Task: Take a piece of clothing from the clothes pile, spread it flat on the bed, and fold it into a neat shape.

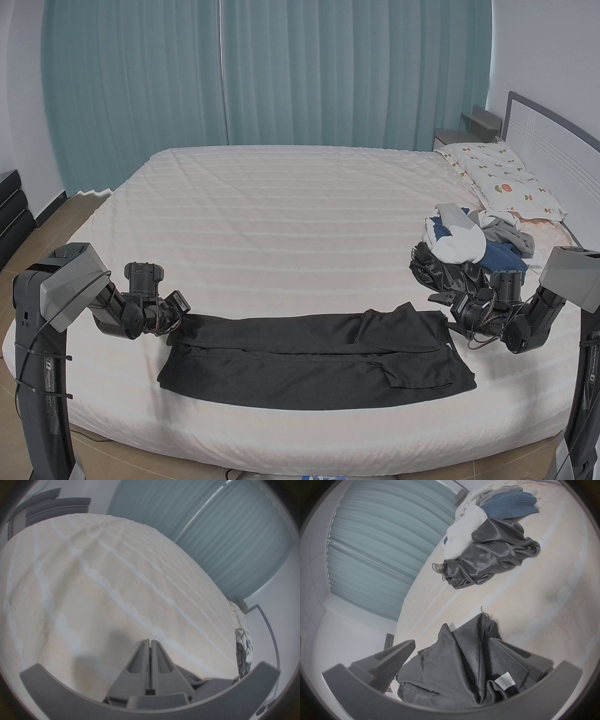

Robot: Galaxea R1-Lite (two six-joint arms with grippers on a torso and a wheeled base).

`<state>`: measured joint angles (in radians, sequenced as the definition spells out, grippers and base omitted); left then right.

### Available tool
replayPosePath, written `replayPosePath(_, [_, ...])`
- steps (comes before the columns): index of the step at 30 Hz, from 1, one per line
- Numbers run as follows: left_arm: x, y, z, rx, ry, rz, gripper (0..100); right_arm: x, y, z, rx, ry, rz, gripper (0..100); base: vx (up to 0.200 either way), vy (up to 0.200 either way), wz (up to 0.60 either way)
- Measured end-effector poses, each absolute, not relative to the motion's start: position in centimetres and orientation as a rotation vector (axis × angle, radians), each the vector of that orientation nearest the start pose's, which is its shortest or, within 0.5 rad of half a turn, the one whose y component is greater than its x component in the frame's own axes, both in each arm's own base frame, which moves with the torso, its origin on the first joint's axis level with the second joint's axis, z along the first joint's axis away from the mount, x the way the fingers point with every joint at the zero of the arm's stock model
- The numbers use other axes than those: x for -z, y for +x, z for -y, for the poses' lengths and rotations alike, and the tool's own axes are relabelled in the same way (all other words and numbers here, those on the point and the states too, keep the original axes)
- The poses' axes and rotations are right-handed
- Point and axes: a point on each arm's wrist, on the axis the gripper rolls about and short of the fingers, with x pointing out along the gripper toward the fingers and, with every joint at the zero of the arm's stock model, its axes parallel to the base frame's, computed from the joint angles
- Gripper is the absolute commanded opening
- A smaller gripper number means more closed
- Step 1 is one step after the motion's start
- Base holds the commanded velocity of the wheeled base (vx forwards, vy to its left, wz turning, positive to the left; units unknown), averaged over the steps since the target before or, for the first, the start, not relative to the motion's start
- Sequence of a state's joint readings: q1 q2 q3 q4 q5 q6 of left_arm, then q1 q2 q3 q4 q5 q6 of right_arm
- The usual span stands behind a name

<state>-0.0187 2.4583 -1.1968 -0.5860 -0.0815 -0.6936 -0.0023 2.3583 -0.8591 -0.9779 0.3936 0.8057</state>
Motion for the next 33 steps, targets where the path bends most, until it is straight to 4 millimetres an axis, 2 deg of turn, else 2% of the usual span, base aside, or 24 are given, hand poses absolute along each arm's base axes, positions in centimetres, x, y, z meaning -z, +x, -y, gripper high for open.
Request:
replayPosePath(9, [1.4,44.1,0.6,-0.213,-0.775,-0.594,0,0.9,39.1,-0.8,-0.153,0.88,-0.645,100,0.0,0.0,0.0])
replayPosePath(20, [1.7,44.0,0.6,-0.22,-0.777,-0.603,0,1.3,39.3,-1.2,-0.16,0.877,-0.656,100,0.0,0.0,0.0])
replayPosePath(33, [2.0,44.0,0.7,-0.221,-0.776,-0.608,0,2.4,40.6,-1.3,-0.141,0.876,-0.642,100,0.0,0.0,0.0])
